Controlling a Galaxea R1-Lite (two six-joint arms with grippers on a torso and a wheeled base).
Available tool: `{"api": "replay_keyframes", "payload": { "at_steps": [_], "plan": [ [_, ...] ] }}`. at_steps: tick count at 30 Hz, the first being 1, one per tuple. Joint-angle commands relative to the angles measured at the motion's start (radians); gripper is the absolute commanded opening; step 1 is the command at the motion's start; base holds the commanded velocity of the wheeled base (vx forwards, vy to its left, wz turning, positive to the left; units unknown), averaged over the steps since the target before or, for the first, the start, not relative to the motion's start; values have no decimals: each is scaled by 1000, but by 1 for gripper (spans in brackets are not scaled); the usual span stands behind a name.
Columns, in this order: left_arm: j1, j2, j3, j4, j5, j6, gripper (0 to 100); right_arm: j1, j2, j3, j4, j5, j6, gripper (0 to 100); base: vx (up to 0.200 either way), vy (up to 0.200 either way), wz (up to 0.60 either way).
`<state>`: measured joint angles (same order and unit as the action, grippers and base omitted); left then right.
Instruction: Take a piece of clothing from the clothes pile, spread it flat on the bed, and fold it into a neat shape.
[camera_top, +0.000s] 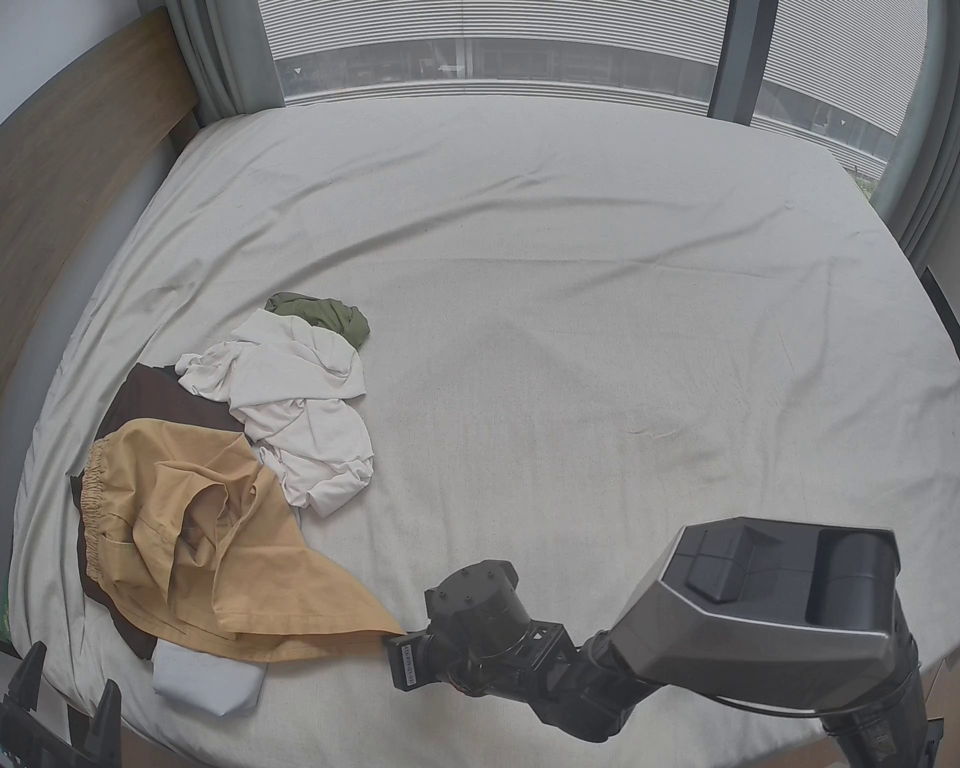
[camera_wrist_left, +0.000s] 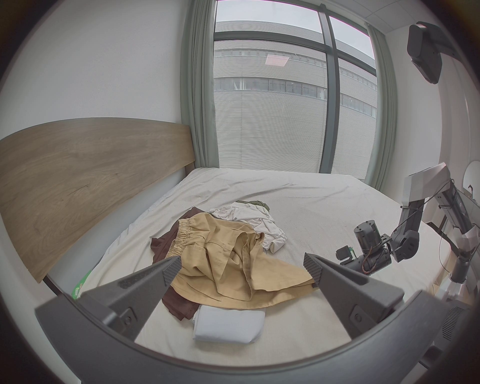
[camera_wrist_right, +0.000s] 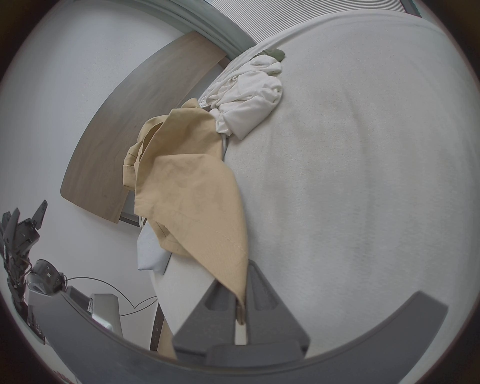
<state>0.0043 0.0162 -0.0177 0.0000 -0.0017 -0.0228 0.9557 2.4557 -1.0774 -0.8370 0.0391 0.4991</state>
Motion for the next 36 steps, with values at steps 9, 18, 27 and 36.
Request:
{"api": "replay_keyframes", "payload": {
  "at_steps": [9, 18, 27, 36],
  "plan": [
    [0, -16, 18, 0, 0, 0, 100, -88, -175, 166, -2, 1, -7, 0, 0, 0, 0],
    [0, -16, 18, 0, 0, 0, 100, -138, -238, 330, -114, -1, -16, 0, 0, 0, 0],
    [0, -16, 18, 0, 0, 1, 100, -167, -259, 478, -243, -1, -42, 0, 0, 0, 0],
    [0, -16, 18, 0, 0, 3, 100, -189, -343, 584, -248, -22, -44, 0, 0, 0, 0]
  ]
}}
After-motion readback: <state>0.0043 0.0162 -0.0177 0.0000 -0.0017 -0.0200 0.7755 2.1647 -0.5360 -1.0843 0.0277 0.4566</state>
